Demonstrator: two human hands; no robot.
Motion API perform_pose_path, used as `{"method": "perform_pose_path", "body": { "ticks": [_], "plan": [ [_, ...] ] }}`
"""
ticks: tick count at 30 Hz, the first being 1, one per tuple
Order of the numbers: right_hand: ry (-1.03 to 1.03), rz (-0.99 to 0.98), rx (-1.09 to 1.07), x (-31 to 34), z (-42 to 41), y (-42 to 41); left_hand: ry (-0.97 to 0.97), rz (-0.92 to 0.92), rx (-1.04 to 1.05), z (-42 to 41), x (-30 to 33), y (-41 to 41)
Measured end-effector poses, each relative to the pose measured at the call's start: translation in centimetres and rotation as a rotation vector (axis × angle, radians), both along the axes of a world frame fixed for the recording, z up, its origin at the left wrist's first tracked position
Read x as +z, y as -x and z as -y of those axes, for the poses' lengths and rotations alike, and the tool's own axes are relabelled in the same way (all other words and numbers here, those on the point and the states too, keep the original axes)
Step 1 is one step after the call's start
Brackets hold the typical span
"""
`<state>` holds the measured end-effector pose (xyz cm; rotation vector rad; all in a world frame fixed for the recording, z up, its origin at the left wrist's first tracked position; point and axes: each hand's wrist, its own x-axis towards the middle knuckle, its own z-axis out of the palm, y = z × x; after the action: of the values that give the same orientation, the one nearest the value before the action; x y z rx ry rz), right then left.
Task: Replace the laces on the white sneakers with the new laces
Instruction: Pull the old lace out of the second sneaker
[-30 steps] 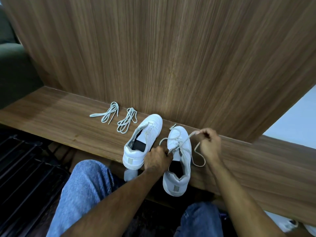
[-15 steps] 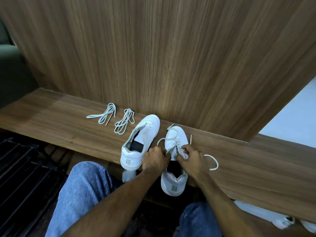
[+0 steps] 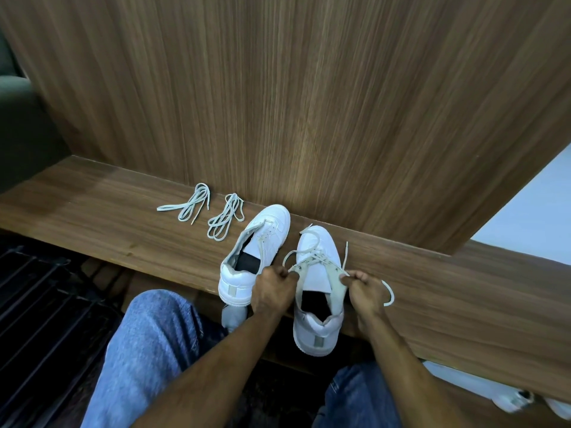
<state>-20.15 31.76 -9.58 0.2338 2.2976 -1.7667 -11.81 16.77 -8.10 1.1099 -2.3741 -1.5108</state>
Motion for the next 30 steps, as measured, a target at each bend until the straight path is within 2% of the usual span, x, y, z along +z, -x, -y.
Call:
{"method": "perform_pose_path", "body": {
  "ticks": [3,10,13,16,18,20,23,24,26,30],
  "plan": [
    [-0.06,-0.038,0.07,-0.1,-0.2,-0.1,0.258,0.003,-0.113,-0.4,0.5,0.3],
    [-0.232,-0.141,0.181,-0.4,-0.1,-0.4,0.849,0.004,-0.521,-2.2,0.6,3.8],
    [-0.254,-0.162,0.192,-0.5,0.1,-0.4,0.973,0.055,-0.6,-2.1,0.5,4.9],
    [-0.282,-0.172,0.197,-0.4,0.1,-0.5,0.975,0.083,-0.608,-1.8,1.3,5.7],
    [-0.282,-0.173,0.194,-0.4,-0.1,-0.5,0.894,0.046,-0.526,-1.6,2.0,5.8],
    [-0.265,-0.177,0.181,-0.4,-0.1,-0.5,0.59,-0.006,-0.311,-1.1,2.0,6.0],
    [-0.234,-0.186,0.173,-0.5,-0.1,-0.5,-0.083,-0.108,0.077,0.3,1.4,6.2],
    [-0.229,-0.187,0.17,-0.6,0.0,-0.5,-0.167,-0.131,0.139,0.6,1.1,6.2],
    [-0.239,-0.189,0.167,-0.6,0.0,-0.6,-0.12,-0.129,0.077,0.9,1.1,5.9],
    [-0.258,-0.219,0.184,-0.6,0.0,-0.6,0.331,-0.178,-0.198,0.6,1.2,5.8]
  ]
}}
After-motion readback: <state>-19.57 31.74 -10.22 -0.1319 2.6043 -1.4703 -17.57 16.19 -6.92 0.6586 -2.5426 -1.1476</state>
